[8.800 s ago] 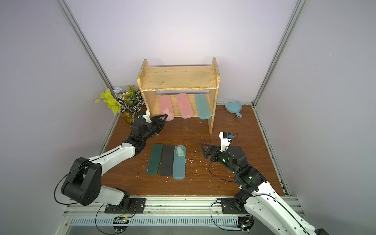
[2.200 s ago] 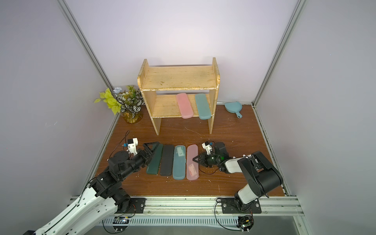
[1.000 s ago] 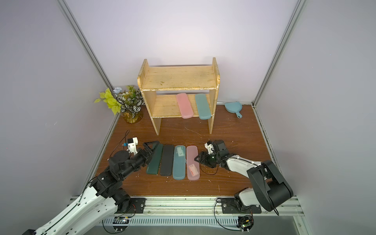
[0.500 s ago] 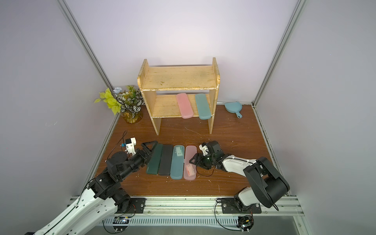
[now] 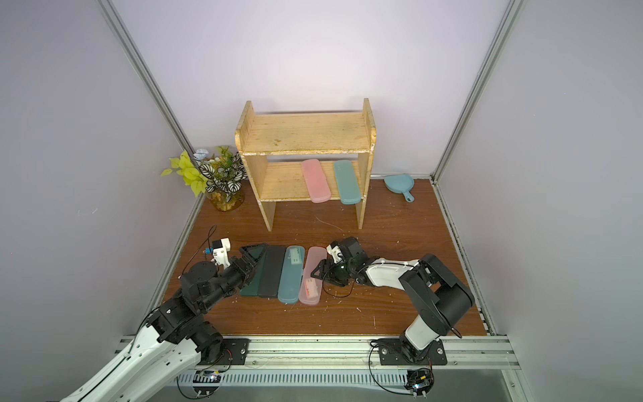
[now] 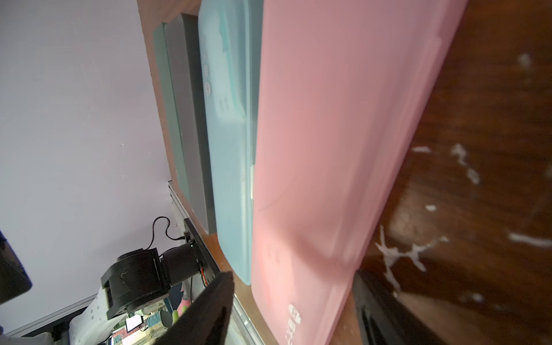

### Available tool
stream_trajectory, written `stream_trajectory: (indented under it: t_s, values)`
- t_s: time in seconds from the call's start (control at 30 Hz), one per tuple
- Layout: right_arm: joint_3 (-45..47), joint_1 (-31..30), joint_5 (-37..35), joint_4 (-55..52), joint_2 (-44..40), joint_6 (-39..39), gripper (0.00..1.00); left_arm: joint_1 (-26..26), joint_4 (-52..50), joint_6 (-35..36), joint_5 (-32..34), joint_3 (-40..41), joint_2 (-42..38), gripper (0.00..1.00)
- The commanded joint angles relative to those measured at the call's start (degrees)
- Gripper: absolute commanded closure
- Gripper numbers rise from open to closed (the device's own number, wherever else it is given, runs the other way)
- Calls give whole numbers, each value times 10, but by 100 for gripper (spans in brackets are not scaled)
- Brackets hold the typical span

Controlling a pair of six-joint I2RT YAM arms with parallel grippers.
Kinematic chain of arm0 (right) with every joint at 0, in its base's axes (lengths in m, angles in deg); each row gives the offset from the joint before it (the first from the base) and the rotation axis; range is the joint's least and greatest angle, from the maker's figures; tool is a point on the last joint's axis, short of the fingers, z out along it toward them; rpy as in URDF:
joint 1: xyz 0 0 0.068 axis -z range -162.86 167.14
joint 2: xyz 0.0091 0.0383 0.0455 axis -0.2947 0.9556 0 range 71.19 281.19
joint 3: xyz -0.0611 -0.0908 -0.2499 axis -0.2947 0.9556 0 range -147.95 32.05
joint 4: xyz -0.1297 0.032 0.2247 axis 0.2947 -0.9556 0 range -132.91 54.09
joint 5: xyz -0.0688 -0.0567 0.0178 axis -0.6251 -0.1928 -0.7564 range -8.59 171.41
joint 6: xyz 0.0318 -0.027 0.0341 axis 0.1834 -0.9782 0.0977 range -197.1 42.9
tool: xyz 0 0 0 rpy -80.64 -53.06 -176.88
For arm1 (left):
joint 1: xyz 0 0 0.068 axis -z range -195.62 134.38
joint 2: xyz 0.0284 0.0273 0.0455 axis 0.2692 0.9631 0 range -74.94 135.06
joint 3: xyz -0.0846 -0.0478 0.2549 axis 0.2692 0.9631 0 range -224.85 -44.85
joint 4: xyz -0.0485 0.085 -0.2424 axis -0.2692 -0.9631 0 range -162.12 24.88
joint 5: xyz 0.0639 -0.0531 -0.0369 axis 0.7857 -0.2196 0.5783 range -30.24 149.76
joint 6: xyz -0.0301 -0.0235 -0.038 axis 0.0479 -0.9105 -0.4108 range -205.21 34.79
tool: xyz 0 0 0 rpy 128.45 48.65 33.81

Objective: Remove the pencil cases from the shelf
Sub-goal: Move the pencil case to the center of the board.

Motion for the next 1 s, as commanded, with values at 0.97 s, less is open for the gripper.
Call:
stream_trajectory:
  t_s: [0.97]
  values:
    - [-67, 94, 8, -177, -92, -132, 1, 2, 217, 47, -27, -251, 417, 1]
